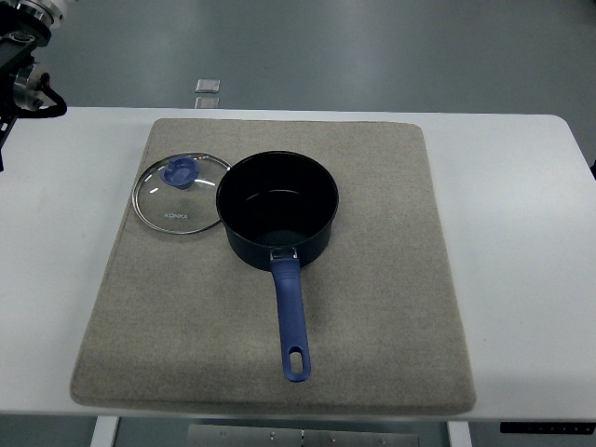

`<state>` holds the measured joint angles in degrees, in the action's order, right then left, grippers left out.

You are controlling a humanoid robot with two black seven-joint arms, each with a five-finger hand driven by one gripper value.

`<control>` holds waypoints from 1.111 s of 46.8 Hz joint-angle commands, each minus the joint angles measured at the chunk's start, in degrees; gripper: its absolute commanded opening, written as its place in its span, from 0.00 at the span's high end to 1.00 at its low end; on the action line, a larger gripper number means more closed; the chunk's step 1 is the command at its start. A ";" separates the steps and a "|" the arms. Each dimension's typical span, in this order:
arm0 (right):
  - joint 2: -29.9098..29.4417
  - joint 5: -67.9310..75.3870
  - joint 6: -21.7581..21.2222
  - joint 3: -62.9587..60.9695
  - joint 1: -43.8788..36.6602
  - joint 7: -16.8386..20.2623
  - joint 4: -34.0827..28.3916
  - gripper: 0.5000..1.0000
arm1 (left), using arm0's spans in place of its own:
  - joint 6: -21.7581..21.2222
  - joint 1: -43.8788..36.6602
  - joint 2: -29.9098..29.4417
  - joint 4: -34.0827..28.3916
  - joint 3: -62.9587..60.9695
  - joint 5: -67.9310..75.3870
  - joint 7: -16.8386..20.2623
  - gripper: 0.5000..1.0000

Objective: Open pot lid and place left with left hand

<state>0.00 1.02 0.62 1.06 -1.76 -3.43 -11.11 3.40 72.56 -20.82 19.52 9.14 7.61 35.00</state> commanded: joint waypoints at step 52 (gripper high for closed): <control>0.00 -0.05 0.00 0.00 0.00 0.00 -0.05 0.17 | 6.97 -9.11 8.17 -1.59 12.13 -33.28 -13.55 0.21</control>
<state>0.00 1.04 0.62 1.06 -1.75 -3.42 -11.13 10.46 63.52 -13.08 18.03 21.34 -25.69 21.42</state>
